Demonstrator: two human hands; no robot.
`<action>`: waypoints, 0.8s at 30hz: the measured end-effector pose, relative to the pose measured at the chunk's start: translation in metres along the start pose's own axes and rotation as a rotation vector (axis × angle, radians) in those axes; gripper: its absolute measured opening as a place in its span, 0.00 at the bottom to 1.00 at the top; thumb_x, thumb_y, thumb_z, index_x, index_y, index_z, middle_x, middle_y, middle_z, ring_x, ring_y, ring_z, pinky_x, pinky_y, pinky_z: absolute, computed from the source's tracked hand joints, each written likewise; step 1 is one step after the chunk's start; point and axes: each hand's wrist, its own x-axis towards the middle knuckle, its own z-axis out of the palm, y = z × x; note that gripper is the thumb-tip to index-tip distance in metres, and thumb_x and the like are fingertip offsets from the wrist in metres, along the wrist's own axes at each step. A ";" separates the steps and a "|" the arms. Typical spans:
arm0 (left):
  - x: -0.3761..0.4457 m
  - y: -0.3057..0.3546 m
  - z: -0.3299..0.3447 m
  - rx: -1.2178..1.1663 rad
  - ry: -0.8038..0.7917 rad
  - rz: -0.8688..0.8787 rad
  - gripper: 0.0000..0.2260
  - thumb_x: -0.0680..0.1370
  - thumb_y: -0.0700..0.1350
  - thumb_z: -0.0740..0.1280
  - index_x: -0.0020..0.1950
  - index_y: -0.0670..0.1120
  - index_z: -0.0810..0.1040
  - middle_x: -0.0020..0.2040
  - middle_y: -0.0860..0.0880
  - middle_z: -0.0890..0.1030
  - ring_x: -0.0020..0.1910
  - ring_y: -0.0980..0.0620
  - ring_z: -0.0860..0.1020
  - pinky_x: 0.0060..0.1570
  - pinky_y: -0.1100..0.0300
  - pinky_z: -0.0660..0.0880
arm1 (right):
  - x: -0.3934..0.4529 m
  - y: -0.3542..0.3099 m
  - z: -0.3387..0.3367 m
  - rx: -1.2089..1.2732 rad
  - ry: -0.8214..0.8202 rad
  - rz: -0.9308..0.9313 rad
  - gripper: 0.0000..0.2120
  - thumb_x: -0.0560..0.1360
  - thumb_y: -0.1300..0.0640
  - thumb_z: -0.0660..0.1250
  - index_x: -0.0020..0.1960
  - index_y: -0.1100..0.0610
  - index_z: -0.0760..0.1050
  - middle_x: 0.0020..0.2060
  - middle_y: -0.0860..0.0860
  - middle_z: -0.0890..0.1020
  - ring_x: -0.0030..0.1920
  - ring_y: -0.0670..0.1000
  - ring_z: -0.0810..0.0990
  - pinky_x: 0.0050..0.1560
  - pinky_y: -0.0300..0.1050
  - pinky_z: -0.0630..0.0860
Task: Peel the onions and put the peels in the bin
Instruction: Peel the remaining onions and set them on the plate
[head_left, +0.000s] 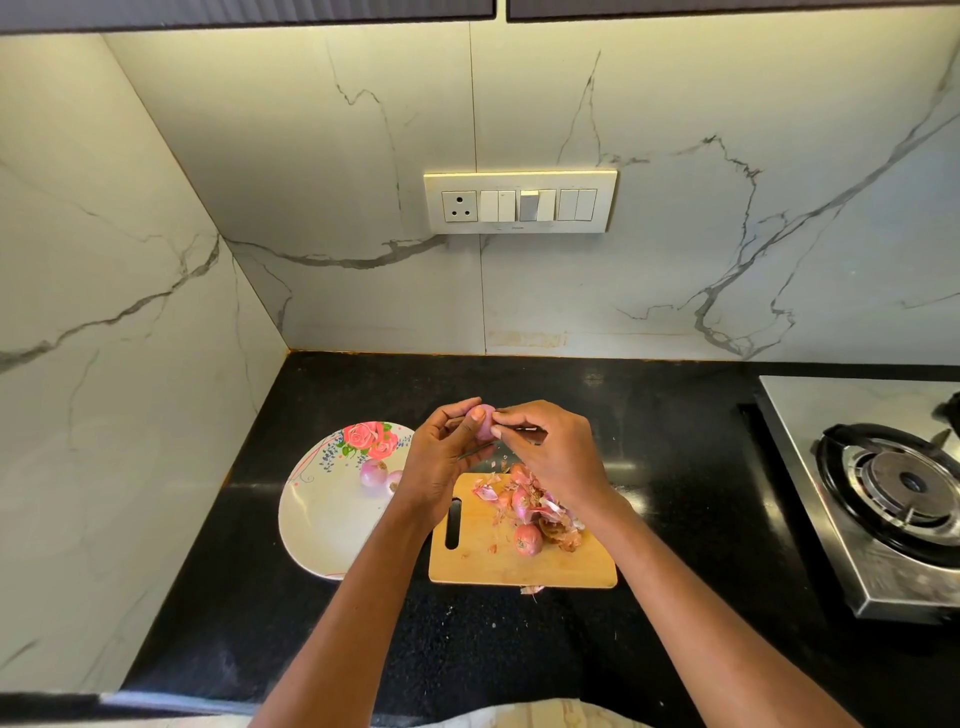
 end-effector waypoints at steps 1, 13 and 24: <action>0.000 0.000 0.000 0.003 -0.003 0.000 0.19 0.76 0.47 0.71 0.66 0.44 0.78 0.59 0.45 0.84 0.58 0.45 0.84 0.61 0.45 0.80 | 0.000 0.001 -0.001 -0.007 0.004 -0.004 0.10 0.75 0.57 0.75 0.56 0.55 0.85 0.50 0.48 0.86 0.50 0.40 0.83 0.50 0.32 0.80; -0.004 0.000 0.004 0.007 -0.003 -0.005 0.23 0.72 0.51 0.71 0.65 0.44 0.78 0.58 0.45 0.85 0.57 0.45 0.84 0.61 0.47 0.80 | 0.000 -0.002 -0.001 -0.033 -0.003 0.010 0.06 0.76 0.58 0.75 0.53 0.55 0.84 0.46 0.46 0.85 0.45 0.38 0.82 0.47 0.29 0.78; -0.004 0.001 0.000 0.033 -0.071 -0.010 0.17 0.78 0.47 0.68 0.66 0.47 0.79 0.59 0.45 0.84 0.58 0.44 0.84 0.62 0.48 0.79 | 0.001 0.002 -0.006 -0.003 -0.008 0.008 0.10 0.76 0.55 0.74 0.56 0.55 0.85 0.48 0.46 0.86 0.48 0.42 0.83 0.49 0.34 0.80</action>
